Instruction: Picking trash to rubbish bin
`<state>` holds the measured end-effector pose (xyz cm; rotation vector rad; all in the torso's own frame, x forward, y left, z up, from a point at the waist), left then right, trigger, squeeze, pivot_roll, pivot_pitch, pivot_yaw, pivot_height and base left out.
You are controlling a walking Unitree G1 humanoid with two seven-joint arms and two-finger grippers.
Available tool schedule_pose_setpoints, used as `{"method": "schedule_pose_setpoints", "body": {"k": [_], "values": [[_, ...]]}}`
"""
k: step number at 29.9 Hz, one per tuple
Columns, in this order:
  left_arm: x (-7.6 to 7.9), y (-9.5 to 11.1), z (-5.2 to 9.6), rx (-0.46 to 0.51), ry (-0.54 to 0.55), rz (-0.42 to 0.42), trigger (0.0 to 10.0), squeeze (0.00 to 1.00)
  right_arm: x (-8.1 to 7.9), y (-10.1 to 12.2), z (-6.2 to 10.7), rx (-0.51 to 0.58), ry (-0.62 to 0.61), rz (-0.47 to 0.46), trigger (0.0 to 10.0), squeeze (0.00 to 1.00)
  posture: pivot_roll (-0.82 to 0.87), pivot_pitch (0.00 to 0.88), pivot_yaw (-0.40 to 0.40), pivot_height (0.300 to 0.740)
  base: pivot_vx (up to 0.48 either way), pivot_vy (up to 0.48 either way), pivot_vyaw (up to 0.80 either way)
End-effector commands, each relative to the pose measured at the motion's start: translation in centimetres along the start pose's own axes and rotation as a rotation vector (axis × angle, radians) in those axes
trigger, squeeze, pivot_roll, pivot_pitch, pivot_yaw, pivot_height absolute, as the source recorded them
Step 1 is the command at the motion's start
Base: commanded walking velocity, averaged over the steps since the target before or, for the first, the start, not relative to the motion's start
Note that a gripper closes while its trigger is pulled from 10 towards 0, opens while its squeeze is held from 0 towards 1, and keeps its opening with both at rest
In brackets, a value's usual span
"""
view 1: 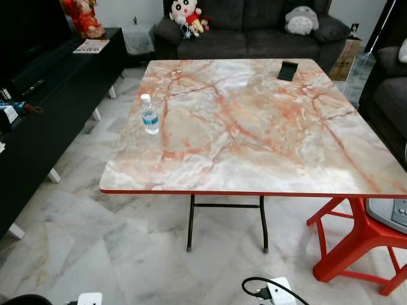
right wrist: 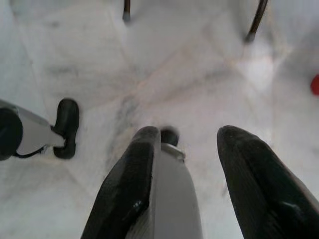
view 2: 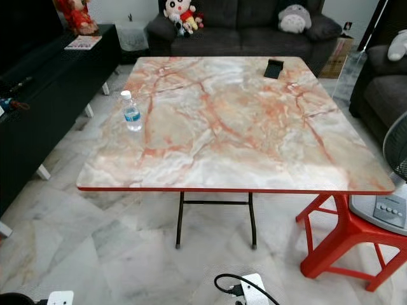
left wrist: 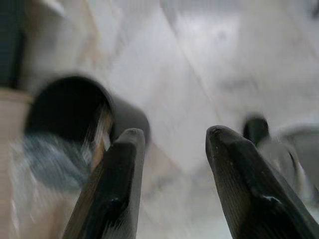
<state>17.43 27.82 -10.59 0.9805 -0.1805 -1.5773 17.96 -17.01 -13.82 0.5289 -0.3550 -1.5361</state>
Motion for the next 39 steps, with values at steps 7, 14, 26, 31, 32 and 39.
{"method": "schedule_pose_setpoints", "body": {"k": [7,14,26,31,32,39], "values": [[-3.3,5.4,1.6,0.338,0.173,-0.025,10.0,0.0,1.3,5.9,0.4,0.242,0.026,0.043,10.0,0.0,0.06,0.026,0.0,0.74,0.0,0.0,0.0],[-5.7,10.7,4.5,0.581,0.287,-0.051,10.0,0.0,1.4,10.3,1.5,0.442,0.046,0.064,10.0,0.0,0.06,0.014,-0.001,0.74,0.0,0.0,0.0],[-7.6,29.3,11.2,1.088,0.367,-0.027,10.0,0.0,-4.3,27.8,7.7,1.018,0.16,0.044,10.0,0.0,0.05,0.006,0.009,0.74,0.0,0.0,0.0],[-4.8,33.0,11.1,1.12,0.207,0.042,10.0,0.0,-8.2,31.4,10.2,1.13,0.263,0.048,10.0,0.0,0.05,0.002,0.009,0.74,0.0,0.0,0.0],[-4.8,33.0,11.1,1.12,0.207,0.042,10.0,0.0,-8.2,31.4,10.2,1.13,0.263,0.048,10.0,0.0,0.05,0.002,0.009,0.74,0.0,0.0,0.0],[-1.9,35.8,9.5,1.068,0.067,0.116,10.0,0.0,-13.0,33.4,11.2,1.148,0.378,0.023,10.0,0.0,0.05,0.0,0.016,0.74,0.0,0.0,0.0]]}}
Point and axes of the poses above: a point about 5 cm out from each wrist's last joint towards the gripper, its own z axis pointing back from the gripper into the wrist, its own y axis along the axis of the wrist's last joint, x = y × z, the point moved 5 cm from there along -z, pointing out of the wrist towards the gripper, and after that the axes turned 12 degrees about -z, right-handed, at the moved point
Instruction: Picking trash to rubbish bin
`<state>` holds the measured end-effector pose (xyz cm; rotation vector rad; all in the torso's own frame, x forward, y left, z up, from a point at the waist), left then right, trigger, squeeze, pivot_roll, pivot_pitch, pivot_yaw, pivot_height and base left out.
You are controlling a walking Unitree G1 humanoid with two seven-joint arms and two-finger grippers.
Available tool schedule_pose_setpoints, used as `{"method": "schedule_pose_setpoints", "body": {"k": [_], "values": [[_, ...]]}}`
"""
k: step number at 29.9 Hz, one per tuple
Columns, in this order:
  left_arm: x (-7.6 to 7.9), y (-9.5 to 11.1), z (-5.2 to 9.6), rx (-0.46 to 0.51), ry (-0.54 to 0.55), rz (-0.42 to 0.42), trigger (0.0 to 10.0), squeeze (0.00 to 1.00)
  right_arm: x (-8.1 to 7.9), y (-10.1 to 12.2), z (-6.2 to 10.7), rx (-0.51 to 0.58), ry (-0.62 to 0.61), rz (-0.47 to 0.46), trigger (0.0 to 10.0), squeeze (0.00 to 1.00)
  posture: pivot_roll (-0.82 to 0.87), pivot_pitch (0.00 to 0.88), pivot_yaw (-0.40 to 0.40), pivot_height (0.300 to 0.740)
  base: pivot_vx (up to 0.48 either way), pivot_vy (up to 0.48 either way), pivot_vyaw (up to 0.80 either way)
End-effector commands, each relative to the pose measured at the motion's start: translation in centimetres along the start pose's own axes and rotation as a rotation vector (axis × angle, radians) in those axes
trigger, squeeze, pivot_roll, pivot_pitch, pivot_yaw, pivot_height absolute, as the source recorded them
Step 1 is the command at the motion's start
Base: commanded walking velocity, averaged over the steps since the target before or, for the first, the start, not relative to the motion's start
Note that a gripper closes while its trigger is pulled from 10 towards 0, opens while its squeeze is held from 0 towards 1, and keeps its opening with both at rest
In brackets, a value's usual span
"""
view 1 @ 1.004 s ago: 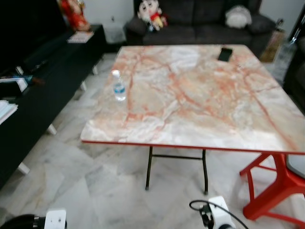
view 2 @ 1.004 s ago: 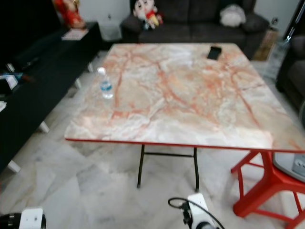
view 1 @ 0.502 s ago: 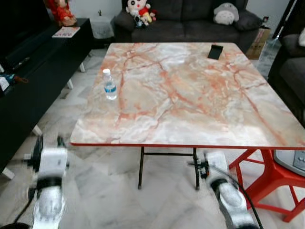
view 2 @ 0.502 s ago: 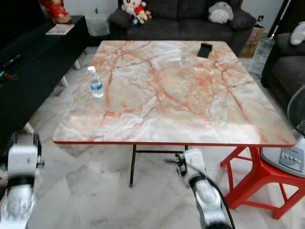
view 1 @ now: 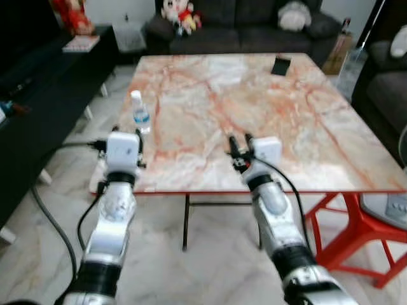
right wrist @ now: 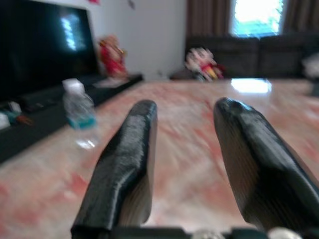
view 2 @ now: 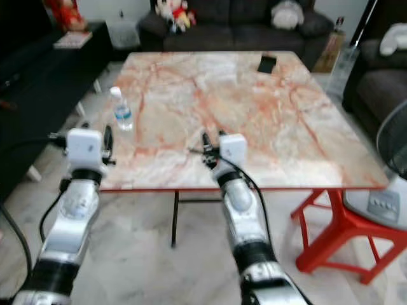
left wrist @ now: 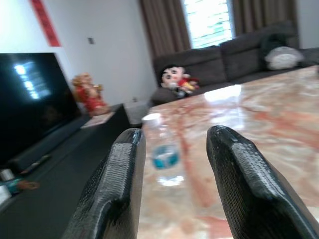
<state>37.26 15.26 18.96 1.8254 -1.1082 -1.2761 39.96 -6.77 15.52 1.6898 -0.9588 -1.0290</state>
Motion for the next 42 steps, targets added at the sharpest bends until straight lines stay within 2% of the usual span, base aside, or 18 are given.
{"method": "schedule_pose_setpoints", "body": {"k": [1,4,7,9,11,15,19,26,30,38,42], "values": [[0.5,-1.0,-0.4,-0.052,-0.021,0.039,10.0,0.0,-0.5,-0.7,-0.3,-0.036,-0.001,-0.018,10.0,0.0,0.05,0.0,0.017,0.74,0.0,0.0,0.0],[1.0,-0.9,-1.1,-0.068,-0.023,0.104,10.0,0.0,-1.8,-0.5,-1.0,-0.039,0.028,-0.028,10.0,0.0,0.05,0.0,0.019,0.74,0.0,0.0,0.0],[0.5,-1.1,-1.4,-0.078,0.026,0.154,10.0,0.0,-2.9,-0.3,-1.4,-0.041,0.063,-0.032,10.0,0.0,0.05,0.0,0.02,0.74,0.0,0.0,0.0],[0.4,-1.1,-1.4,-0.078,0.031,0.155,10.0,0.0,-3.1,-0.4,-1.4,-0.044,0.072,-0.032,10.0,0.0,0.05,0.0,0.02,0.74,0.0,0.0,0.0],[0.5,-1.6,-1.2,-0.091,0.028,0.099,10.0,0.0,-3.5,-1.1,-1.1,-0.073,0.102,-0.01,10.0,0.0,0.05,0.0,0.021,0.74,0.0,0.0,0.0],[0.3,-2.0,-1.1,-0.097,0.031,0.088,10.0,0.0,-3.3,-1.6,-0.7,-0.087,0.097,-0.01,10.0,0.0,0.05,0.0,0.021,0.74,0.261,0.0,0.34],[0.2,-2.2,-1.1,-0.103,0.039,0.079,10.0,0.0,-2.9,-2.2,-0.3,-0.103,0.081,-0.047,10.0,0.0,0.05,0.0,0.023,0.74,0.274,0.0,0.31],[0.4,-1.8,-1.3,-0.086,0.039,0.08,10.0,0.0,-3.0,-1.9,-0.5,-0.099,0.103,-0.006,10.0,0.0,0.05,0.001,0.024,0.74,0.301,0.0,0.07],[0.3,-1.8,-1.3,-0.085,0.042,0.08,10.0,0.0,-3.1,-1.8,-0.5,-0.095,0.1,-0.027,10.0,0.0,0.05,0.001,0.023,0.74,0.318,0.0,0.36],[0.1,-1.7,-1.4,-0.087,0.056,0.1,10.0,0.0,-3.3,-1.8,-0.4,-0.097,0.12,-0.008,10.0,0.0,0.05,0.001,0.023,0.74,0.328,0.0,0.28],[0.1,-1.5,-1.5,-0.078,0.056,0.101,10.0,0.0,-3.2,-1.8,-0.4,-0.09,0.111,-0.045,10.0,0.0,0.05,0.001,0.023,0.74,0.341,0.0,0.0]]}}
Point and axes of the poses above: a point about 5 cm out from each wrist's last joint towards the gripper, its own z axis pointing back from the gripper into the wrist, its own y axis along the axis of the wrist's last joint, x = y × z, the point moved 5 cm from there along -z, pointing out of the wrist towards the gripper, and after that the axes turned 12 degrees about -z, right-handed, at the moved point
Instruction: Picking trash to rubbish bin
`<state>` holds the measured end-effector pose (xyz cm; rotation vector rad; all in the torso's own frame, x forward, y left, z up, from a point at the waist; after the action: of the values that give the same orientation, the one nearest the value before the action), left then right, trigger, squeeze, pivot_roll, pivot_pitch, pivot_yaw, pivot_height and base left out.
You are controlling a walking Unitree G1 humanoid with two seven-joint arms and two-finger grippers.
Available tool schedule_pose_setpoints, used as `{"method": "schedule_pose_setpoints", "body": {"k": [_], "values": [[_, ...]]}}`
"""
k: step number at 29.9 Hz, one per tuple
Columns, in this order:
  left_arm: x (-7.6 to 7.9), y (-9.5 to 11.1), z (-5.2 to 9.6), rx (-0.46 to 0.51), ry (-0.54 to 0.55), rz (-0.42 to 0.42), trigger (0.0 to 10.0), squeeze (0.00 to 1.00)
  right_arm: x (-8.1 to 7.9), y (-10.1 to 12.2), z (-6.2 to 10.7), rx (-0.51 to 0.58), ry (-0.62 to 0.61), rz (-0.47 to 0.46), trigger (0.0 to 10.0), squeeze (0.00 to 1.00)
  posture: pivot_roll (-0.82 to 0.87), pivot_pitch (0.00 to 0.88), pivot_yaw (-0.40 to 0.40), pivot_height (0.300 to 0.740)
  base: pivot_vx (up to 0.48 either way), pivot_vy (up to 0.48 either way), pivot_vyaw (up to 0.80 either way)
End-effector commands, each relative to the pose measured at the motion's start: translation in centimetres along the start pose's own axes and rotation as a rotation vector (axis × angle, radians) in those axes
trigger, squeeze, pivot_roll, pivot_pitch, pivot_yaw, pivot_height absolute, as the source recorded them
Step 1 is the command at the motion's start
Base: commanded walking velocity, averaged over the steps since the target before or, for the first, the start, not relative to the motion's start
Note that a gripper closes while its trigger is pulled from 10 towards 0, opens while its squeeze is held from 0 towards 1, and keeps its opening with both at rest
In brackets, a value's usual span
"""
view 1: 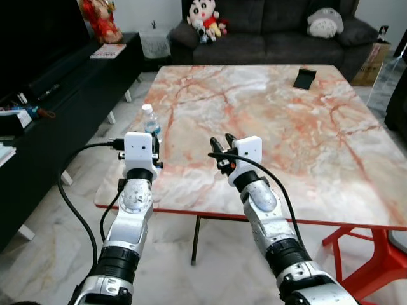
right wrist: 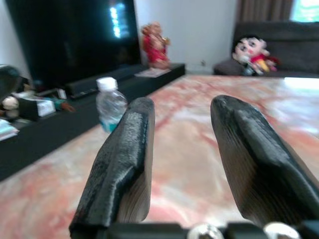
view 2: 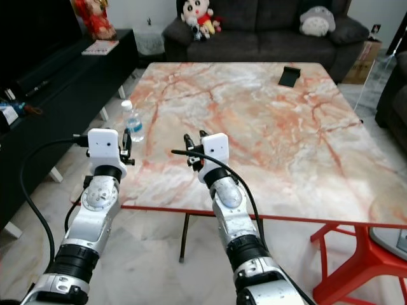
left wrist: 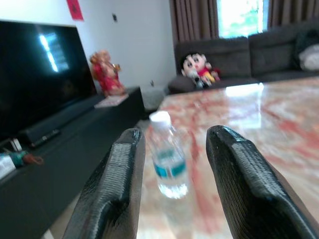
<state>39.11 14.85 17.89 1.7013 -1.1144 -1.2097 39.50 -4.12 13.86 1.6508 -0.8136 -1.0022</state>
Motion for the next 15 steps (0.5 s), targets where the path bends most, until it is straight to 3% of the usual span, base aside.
{"method": "schedule_pose_setpoints", "body": {"k": [1,4,12,15], "values": [[-1.05,-0.14,-0.18,-0.002,0.028,-0.006,10.0,0.0,-1.03,0.51,-0.48,0.013,0.033,-0.007,10.0,0.0,0.05,0.001,0.023,0.74,0.341,0.0,0.0],[-1.03,-0.14,-0.16,-0.002,0.029,-0.006,10.0,0.0,-1.12,0.44,-0.5,0.007,0.04,0.008,10.0,0.0,0.05,0.001,0.023,0.74,0.344,0.0,0.0],[-1.03,-0.05,-0.16,0.003,0.032,-0.005,10.0,0.0,-1.22,0.53,-0.43,0.016,0.05,0.005,10.0,0.0,0.05,0.0,0.022,0.74,0.34,0.0,0.61],[-1.15,-0.03,-0.19,0.004,0.036,-0.001,10.0,0.0,-1.25,0.43,-0.4,0.01,0.053,0.006,10.0,0.0,0.05,0.0,0.022,0.74,0.346,0.0,0.0]]}}
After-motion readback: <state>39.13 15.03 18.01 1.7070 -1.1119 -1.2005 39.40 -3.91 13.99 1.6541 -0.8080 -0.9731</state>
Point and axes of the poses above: a point about 5 cm out from each wrist's last joint towards the gripper, its own z axis pointing back from the gripper into the wrist, its own y axis along the axis of the wrist's last joint, x = y × z, the point moved 5 cm from there along -z, pointing out of the wrist towards the gripper, and after that the axes turned 12 degrees about -z, right-handed, at the moved point
